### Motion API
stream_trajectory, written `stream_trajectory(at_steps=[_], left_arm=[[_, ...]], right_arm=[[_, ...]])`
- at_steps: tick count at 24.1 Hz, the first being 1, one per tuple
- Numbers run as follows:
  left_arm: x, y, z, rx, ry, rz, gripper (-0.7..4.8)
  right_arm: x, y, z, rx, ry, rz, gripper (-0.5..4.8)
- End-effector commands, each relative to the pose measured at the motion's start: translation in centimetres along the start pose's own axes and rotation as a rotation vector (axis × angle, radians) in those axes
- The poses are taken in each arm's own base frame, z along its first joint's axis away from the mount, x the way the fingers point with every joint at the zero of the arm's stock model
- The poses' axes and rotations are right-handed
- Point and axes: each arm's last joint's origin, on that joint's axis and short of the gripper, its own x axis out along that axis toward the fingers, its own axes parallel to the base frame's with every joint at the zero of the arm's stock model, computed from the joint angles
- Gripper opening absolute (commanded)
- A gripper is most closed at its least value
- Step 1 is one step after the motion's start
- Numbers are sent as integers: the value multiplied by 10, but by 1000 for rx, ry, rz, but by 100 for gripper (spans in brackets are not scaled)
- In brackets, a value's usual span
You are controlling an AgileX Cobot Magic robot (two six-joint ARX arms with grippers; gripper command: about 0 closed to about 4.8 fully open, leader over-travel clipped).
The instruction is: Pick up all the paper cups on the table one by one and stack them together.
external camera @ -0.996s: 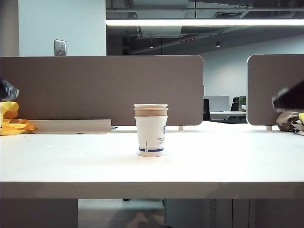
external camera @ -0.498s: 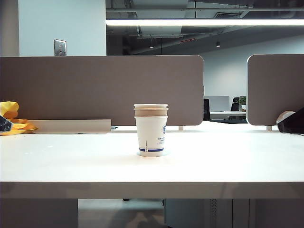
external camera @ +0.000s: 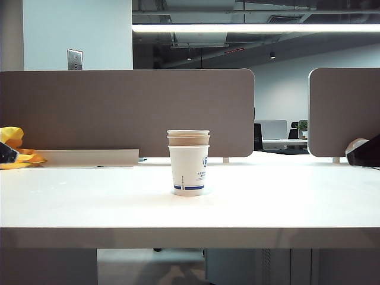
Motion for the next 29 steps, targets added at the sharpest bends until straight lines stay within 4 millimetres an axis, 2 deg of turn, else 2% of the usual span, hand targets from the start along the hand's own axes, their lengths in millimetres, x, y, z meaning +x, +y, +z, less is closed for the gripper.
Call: stream_trajectory(at_steps=[1,4,8,10,12,13,17,29], left_arm=[[0,0,1,-3,-6,-7,-1],[0,0,1,-3,-6,-7,-1],[-2,2,3,-10,-34,6,-1],[-7,14,8,-40,-97,54,-1],[-13,23,12,-56,-157,123,-1],[-19,32,15,-65,-221,216,-1],[-29,48,19,-92,-287,419,-1],[-30,50,19,-96,-291,445,-1]], right_arm=[[0,-2,-1,8,-12,-12,-5],[-2,-9,1,26,-42,-82,-5],[-19,-30,15,53,-219,-299,-5],[-35,-40,26,59,-313,-458,-5],[-42,-44,33,63,-337,-527,-5],[-48,-46,39,61,-364,-572,-5],[-52,-48,42,56,-391,-611,-5],[-52,-48,42,57,-391,-620,-5]])
